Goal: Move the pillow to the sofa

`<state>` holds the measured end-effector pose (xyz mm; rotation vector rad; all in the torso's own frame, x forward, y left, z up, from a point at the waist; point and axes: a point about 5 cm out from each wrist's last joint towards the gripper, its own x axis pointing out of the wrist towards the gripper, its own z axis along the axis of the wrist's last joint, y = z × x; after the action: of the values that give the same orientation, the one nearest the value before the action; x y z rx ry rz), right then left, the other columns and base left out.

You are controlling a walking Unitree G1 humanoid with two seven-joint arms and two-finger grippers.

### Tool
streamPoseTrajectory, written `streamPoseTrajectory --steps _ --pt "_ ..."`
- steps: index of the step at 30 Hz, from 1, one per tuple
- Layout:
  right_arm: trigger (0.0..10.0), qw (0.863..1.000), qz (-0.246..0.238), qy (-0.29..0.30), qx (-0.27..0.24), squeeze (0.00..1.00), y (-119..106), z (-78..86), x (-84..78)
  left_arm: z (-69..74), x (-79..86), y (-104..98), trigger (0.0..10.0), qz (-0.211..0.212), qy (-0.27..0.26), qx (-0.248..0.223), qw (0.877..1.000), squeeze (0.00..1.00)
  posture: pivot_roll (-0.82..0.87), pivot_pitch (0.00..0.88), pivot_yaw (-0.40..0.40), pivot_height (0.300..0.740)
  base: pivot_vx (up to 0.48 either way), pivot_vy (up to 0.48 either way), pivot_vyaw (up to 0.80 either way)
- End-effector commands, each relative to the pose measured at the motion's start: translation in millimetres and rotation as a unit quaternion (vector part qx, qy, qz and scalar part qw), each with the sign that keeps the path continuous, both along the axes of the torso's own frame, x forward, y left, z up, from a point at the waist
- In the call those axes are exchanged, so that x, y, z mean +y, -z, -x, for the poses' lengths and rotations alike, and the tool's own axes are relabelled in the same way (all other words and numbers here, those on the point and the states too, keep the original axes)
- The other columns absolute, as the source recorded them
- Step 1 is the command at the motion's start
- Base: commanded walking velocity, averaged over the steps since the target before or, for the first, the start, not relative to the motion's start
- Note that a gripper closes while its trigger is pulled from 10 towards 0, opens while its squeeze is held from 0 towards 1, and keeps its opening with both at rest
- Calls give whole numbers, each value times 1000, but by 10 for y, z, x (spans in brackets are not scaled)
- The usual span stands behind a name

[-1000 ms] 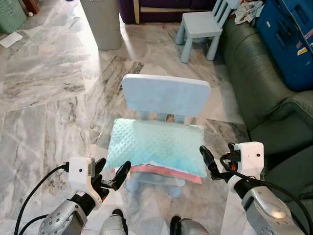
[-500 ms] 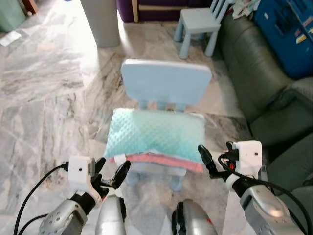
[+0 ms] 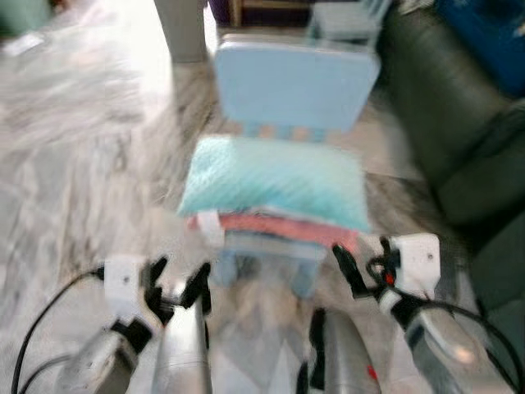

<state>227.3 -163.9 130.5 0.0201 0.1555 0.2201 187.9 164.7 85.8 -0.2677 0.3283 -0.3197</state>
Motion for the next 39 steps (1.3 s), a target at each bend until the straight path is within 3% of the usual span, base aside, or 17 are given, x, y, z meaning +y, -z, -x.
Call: streamPoseTrajectory --steps 1,12,15,19,26,29,33,39 --pt "10000 1000 -4 -1 12 0 56 36 13 -59 77 -74 10000 -29 -16 -18 999 0 48 282 -5 500 0 0 0" --pt "10000 1000 -2 -2 7 0 61 -11 13 -139 194 -59 10000 -85 -60 -30 994 0 51 273 -2 440 0 0 0" --pt "10000 1000 4 -3 -9 0 26 -112 5 -244 287 -97 10000 -113 -94 -52 988 0 52 257 -2 415 0 0 0" --pt "10000 1000 8 -6 -25 0 -34 -208 5 -321 299 -151 10000 -108 -102 -68 987 0 52 242 -2 395 0 0 0" --pt "10000 995 51 -24 -82 0 -259 -481 22 -613 373 -295 10000 -101 -114 -114 982 0 51 204 -2 370 0 0 0" --pt "10000 990 64 -18 -124 0 -456 -677 -26 -847 477 -450 10000 -102 -138 -151 974 0 47 189 -1 370 0 0 0" --pt "10000 987 68 -11 -144 0 -572 -774 -71 -950 524 -575 10000 -108 -145 -180 967 0 45 183 0 370 0 0 0" --pt "10000 977 67 19 -200 0 -914 -935 -224 -1108 593 -1001 10000 -98 -179 -254 945 0 43 170 10 370 0 0 0"
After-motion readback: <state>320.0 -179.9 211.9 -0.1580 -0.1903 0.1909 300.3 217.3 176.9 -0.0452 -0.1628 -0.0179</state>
